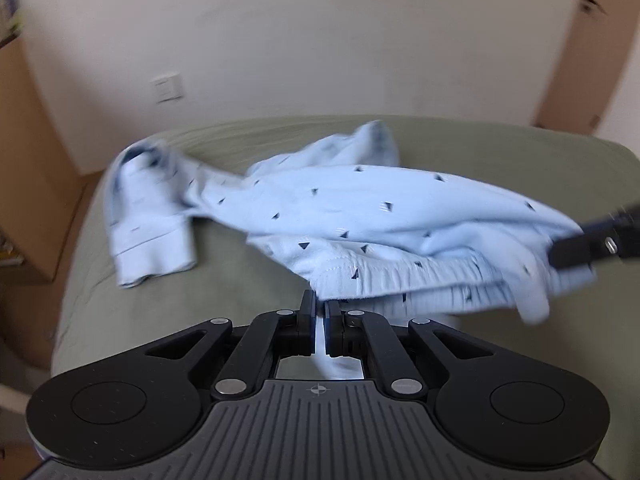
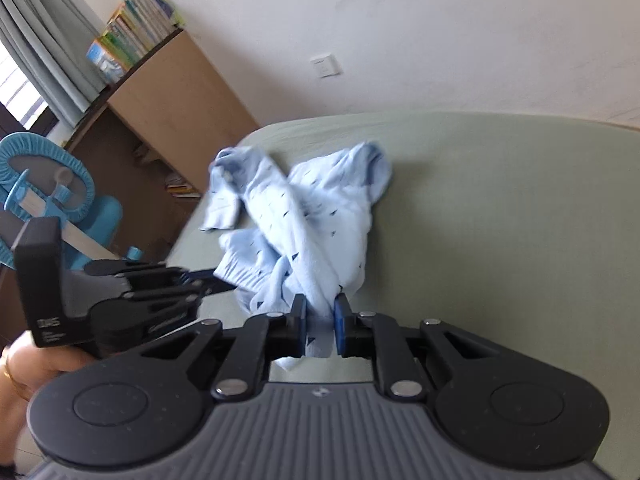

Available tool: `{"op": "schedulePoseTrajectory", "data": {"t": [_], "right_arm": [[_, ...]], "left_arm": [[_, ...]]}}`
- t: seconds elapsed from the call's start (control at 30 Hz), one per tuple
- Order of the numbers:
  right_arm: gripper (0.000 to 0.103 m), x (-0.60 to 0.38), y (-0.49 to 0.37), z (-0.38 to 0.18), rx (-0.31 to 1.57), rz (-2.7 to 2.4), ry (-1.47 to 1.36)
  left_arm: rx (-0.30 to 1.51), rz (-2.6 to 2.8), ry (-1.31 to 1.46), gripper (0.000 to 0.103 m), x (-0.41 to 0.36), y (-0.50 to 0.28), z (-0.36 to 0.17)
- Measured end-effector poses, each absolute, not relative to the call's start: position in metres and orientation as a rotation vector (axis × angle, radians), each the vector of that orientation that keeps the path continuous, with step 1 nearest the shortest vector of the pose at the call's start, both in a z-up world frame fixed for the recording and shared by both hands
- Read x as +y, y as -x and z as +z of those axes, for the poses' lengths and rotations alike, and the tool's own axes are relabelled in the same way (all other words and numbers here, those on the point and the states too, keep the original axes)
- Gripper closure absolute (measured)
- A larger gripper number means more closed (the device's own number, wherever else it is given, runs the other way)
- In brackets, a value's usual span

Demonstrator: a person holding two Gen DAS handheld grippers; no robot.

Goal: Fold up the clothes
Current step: 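Close the right gripper on the waistband beside the left gripper, then hold the waistband with both grippers and lift, spreading the pants out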

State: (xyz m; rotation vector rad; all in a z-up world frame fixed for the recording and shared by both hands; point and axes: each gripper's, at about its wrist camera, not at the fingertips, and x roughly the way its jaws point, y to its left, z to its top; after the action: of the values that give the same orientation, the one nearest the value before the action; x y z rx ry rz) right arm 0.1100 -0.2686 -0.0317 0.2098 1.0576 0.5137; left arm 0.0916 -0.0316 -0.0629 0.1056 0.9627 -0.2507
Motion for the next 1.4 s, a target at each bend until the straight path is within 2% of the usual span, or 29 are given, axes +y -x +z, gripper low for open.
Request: {"op": "schedulePoseTrajectory", "data": {"t": [0.13,0.37,0.5,0.57,0.67,0.73,0.8,0.87,1.07,1.17,1.4], "right_arm": [[0.089,-0.343,-0.076,-0.03,1.079,0.404,-0.2],[0.089,-0.468,-0.006,-0.058,1.169,0.208,-0.2],[0.084,-0.505,0.021,-0.085,1.224,0.149,-0.185],[0.073,-0.508,0.029,-0.085,1.212,0.144,-0.154],[0.072,-0.503,0.037,-0.073,1.163,0.174,-0.103],[0.072,-0.495,0.039,-0.062,1.14,0.238,-0.098],[0.072,-0.485,0.04,-0.061,1.137,0.314,-0.081],[0.072,-0.473,0.042,-0.064,1.142,0.368,-0.049],[0.072,-0.442,0.053,-0.094,1.166,0.425,0.19],[0.071,-0.436,0.057,-0.111,1.168,0.42,0.319],[0.071,-0.429,0.055,-0.115,1.143,0.397,0.411]], "left_arm": [[0.987,-0.405,-0.166,0.099,-0.108,-0.061,-0.065],[1.07,-0.679,-0.227,0.099,-0.254,0.001,-0.103],[1.126,-0.753,-0.292,0.095,-0.312,0.033,-0.129],[1.145,-0.747,-0.306,0.094,-0.32,0.042,-0.137],[1.185,-0.732,-0.31,0.093,-0.317,0.051,-0.144],[1.197,-0.708,-0.293,0.085,-0.312,0.053,-0.143],[1.2,-0.681,-0.261,0.063,-0.307,0.047,-0.14],[1.201,-0.641,-0.208,0.058,-0.302,0.04,-0.139],[1.222,-0.593,-0.077,0.058,-0.31,0.023,-0.15],[1.221,-0.572,-0.031,0.054,-0.309,0.019,-0.155],[1.222,-0.574,0.002,0.053,-0.307,0.019,-0.156]]}}
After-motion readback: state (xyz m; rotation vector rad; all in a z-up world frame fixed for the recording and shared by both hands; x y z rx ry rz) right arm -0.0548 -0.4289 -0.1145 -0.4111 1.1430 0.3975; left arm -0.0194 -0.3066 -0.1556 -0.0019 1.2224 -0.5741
